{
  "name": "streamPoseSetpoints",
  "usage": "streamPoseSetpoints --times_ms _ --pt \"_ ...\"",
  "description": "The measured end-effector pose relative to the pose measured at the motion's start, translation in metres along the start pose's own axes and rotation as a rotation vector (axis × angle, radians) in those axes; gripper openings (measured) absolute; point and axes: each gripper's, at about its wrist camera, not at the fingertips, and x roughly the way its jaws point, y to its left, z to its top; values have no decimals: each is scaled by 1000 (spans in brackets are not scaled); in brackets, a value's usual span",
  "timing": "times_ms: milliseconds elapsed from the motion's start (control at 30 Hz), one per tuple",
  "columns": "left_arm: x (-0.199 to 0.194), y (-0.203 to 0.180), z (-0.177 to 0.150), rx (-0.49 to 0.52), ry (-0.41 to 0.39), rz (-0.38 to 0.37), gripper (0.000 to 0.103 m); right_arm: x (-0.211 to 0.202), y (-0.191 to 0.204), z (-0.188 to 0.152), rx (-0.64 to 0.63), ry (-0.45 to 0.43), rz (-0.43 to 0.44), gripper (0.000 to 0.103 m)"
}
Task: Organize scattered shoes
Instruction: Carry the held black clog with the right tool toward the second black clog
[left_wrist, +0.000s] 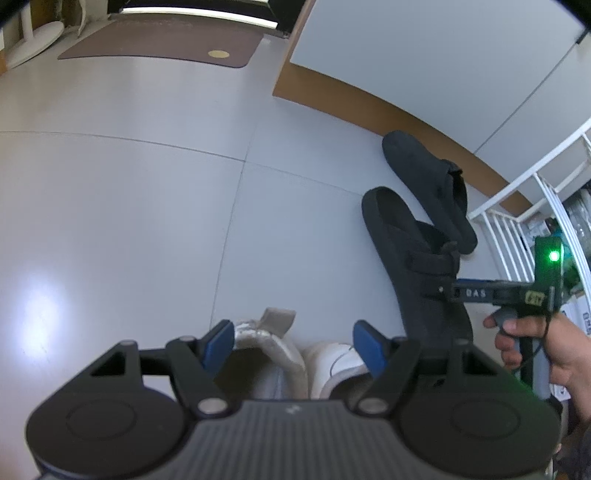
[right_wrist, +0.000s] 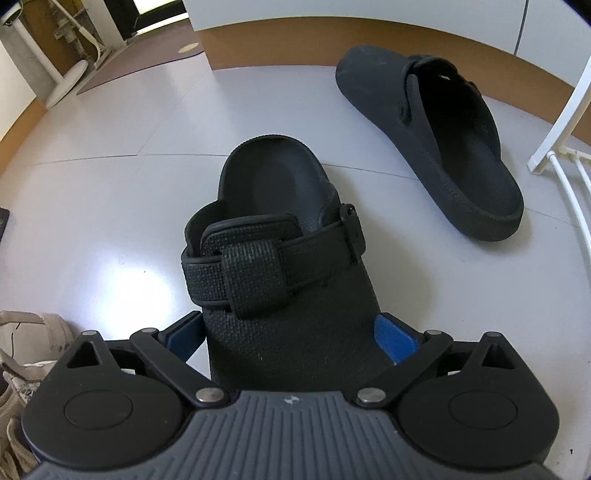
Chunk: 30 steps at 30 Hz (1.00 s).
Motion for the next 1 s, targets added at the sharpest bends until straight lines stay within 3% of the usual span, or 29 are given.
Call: streamPoseSetpoints --times_ms 167,200,400,500,567,700,1000 --pt "-1 0 -1 0 0 -2 73 5 -1 11 203 -13 -70 97" --pt "-1 1 0 -3 -1 -2 73 6 6 12 240 -13 -115 97" --pt "-3 2 0 -7 -8 -2 73 3 18 7 295 11 -181 96" --pt "-4 -1 2 5 -16 1 73 3 19 9 288 36 -164 97" --pt "-5 -2 3 6 -23 5 73 -6 12 6 305 32 -85 98" --pt "-4 -6 8 17 -30 10 73 -23 7 -6 288 20 -36 98" --pt "-7 -45 34 130 -38 -24 73 -93 3 -30 229 -103 17 98"
